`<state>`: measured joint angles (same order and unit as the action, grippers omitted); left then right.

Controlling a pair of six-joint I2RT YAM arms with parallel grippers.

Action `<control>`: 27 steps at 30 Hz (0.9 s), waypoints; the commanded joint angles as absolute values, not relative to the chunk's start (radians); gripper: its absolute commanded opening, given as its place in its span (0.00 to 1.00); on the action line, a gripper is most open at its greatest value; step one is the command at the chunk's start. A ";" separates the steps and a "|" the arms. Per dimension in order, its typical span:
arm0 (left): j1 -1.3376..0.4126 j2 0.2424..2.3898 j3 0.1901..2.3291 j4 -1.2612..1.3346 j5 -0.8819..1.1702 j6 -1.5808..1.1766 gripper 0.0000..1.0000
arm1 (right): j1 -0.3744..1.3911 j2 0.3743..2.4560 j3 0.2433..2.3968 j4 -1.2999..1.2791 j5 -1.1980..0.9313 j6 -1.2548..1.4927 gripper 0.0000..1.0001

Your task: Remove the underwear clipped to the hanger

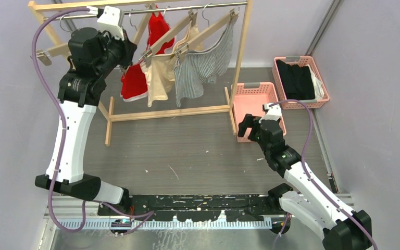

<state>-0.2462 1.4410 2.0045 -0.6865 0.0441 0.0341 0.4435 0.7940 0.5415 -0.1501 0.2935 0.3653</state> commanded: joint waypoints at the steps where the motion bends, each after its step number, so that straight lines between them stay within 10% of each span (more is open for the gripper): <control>1: -0.239 1.351 1.959 -0.434 0.007 0.046 0.00 | 0.448 0.793 0.546 -0.088 0.292 0.361 0.94; 27: -0.241 1.031 1.524 -0.493 -0.063 0.026 0.00 | 0.449 0.850 0.544 -0.034 0.271 0.373 0.94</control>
<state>-0.2462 1.0805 1.5894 -0.5106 -0.0418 0.0402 0.4442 0.8333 0.5285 -0.1070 0.2813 0.3668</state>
